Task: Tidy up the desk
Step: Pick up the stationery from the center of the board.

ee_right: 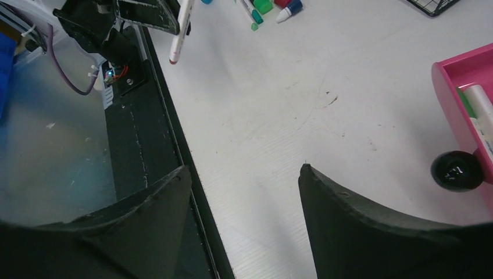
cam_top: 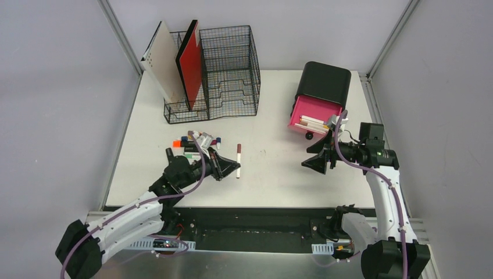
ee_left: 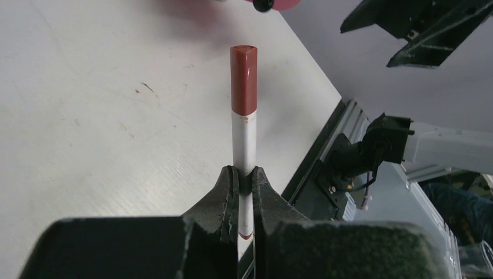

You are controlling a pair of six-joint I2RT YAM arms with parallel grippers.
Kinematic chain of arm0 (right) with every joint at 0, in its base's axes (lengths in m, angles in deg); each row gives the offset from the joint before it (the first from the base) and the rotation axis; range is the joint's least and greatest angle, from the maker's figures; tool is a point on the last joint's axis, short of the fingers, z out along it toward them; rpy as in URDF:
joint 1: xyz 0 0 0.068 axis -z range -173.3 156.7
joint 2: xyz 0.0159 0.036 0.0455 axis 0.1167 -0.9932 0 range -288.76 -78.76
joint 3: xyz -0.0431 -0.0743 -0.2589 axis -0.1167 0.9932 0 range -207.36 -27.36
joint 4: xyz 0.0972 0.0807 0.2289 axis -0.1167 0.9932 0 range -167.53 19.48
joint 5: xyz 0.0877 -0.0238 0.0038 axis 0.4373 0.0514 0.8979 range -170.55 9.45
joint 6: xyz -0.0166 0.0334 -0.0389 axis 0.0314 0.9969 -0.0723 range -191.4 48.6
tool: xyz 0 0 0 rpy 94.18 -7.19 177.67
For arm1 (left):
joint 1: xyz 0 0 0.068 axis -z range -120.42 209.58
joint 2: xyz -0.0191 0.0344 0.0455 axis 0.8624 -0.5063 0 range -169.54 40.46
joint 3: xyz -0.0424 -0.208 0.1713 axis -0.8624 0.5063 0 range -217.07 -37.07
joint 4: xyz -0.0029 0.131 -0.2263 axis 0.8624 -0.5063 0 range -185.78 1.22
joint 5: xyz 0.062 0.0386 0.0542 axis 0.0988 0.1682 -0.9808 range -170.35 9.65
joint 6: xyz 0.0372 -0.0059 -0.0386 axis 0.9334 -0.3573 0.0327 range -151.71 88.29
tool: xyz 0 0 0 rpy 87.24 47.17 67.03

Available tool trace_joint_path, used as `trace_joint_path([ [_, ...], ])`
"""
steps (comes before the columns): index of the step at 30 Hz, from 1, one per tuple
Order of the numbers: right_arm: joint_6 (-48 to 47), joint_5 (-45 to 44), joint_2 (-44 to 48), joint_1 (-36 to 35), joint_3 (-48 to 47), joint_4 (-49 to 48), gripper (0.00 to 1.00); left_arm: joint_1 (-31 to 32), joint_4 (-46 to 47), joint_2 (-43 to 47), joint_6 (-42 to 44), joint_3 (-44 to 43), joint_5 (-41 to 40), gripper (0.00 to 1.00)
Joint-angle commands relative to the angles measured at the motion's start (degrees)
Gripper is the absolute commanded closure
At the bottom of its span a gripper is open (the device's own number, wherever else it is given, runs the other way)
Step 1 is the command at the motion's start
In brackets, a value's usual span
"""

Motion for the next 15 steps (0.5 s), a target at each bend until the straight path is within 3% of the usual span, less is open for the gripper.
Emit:
trace_joint_path([
  [1, -0.6, 5.7, -1.2, 0.3, 0.5, -1.1, 0.29, 6.5, 10.2, -6.3, 5.2, -4.0, -7.3, 1.0],
  [15, 11.7, 11.4, -2.1, 0.3, 3.2, -11.3, 0.29, 25.9, 26.9, -32.0, 15.6, -16.2, -24.5, 1.0],
])
